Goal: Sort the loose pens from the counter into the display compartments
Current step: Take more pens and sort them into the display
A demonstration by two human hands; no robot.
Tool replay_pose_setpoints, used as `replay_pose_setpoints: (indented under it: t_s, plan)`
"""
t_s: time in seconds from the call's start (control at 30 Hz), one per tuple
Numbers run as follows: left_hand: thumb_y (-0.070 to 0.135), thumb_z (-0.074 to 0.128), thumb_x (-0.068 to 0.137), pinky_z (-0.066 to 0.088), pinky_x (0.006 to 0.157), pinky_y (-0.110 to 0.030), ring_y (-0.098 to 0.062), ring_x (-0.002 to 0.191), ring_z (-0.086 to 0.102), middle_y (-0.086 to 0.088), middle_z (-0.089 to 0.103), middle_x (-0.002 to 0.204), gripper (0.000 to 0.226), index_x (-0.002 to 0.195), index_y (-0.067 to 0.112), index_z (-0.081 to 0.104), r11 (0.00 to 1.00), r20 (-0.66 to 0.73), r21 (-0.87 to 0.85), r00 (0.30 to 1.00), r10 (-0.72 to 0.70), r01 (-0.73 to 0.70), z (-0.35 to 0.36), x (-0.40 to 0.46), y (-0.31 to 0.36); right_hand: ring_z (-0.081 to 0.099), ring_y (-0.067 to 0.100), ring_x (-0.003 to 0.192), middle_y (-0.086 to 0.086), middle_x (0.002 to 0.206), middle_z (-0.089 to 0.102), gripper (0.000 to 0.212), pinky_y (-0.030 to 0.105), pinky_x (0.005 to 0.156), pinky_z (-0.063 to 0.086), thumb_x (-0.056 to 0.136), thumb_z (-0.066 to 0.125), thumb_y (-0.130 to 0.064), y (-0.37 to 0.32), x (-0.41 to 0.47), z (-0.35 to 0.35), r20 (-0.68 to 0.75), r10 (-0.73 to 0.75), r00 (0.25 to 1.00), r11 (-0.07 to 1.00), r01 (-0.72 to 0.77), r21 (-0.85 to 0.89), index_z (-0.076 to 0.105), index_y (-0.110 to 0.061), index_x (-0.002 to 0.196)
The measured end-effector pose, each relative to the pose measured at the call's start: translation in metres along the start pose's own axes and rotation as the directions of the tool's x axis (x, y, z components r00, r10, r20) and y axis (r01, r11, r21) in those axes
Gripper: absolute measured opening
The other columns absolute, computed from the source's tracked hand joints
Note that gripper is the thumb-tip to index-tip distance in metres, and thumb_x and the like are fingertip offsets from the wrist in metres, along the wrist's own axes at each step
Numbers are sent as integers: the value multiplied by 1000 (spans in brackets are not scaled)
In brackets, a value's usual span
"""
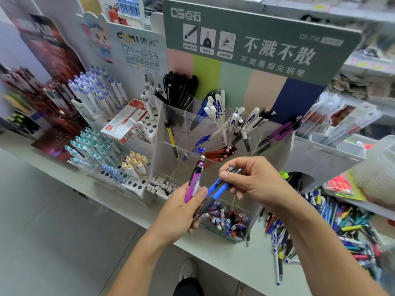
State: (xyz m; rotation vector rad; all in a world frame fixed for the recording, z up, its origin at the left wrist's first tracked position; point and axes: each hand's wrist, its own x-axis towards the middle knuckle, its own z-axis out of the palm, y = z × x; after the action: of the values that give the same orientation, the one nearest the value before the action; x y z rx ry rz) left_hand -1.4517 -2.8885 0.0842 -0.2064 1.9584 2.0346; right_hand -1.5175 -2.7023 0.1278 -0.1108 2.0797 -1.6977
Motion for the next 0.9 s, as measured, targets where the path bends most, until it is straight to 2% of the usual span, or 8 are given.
replay_pose_setpoints:
  t_s: [0.07,0.17,0.3,0.5,0.57,0.73,0.83,0.9]
  plan:
    - [33,52,99,44,41,-28,-19,48,58,-2,60,57,29,94,4,56,1000,-65,-6,998,10,-10,-1,6,1,59,16,52,6,65,68,3,20,48,51,91,69,0,-1,-4,-12,-56,-40,998,999,39,-14,70,0,93]
    - [34,55,95,48,43,-26,-23,54,62,-11,69,69,31,102,4,60,999,-41,-25,999,20,-21,-1,15,8,64,16,53,10,71,71,8,23,55,54,91,69,-1,-5,-12,-30,-152,-140,978,987,125,-103,71,-9,94]
    - [26,57,100,39,41,-24,-16,47,48,-7,60,63,19,93,8,59,997,-14,-34,997,72,-73,12,25,19,71,23,65,20,90,73,11,34,67,62,94,66,-4,-7,-21,-40,-251,-166,954,986,164,-29,70,-11,101]
    - [27,59,97,27,39,-20,-11,41,33,-7,54,63,17,95,11,65,972,-28,-231,999,41,-47,24,30,19,72,24,69,23,93,73,13,28,67,62,96,61,-4,-6,-30,-38,-319,-138,938,975,185,124,67,-7,107]
    - [32,55,98,27,38,-20,-9,40,32,-5,54,63,26,102,9,67,954,-100,-294,994,38,-66,19,30,19,75,24,70,16,89,74,13,28,68,62,96,61,-4,-15,-31,-31,-375,-240,896,962,271,33,66,-9,106]
    - [35,48,105,20,42,-24,-11,45,27,2,50,62,30,90,17,67,970,-264,-226,964,24,-86,-6,32,22,74,15,71,0,90,72,13,28,67,61,97,64,-5,-73,-3,-5,-439,-598,671,800,527,-285,64,-14,107]
    - [34,48,105,21,44,-27,-11,47,29,3,51,62,29,92,15,65,973,-266,-218,964,18,-79,-15,30,27,71,10,71,-9,85,68,11,31,67,59,97,65,-10,-95,43,13,-378,-707,597,698,503,-509,66,-12,108]
    - [33,48,105,23,44,-27,-10,46,30,3,51,62,28,93,14,65,971,-247,-230,969,7,-66,-18,29,28,67,12,70,-11,81,66,10,34,70,57,97,64,-11,-100,73,18,-348,-711,611,664,421,-618,67,-10,107]
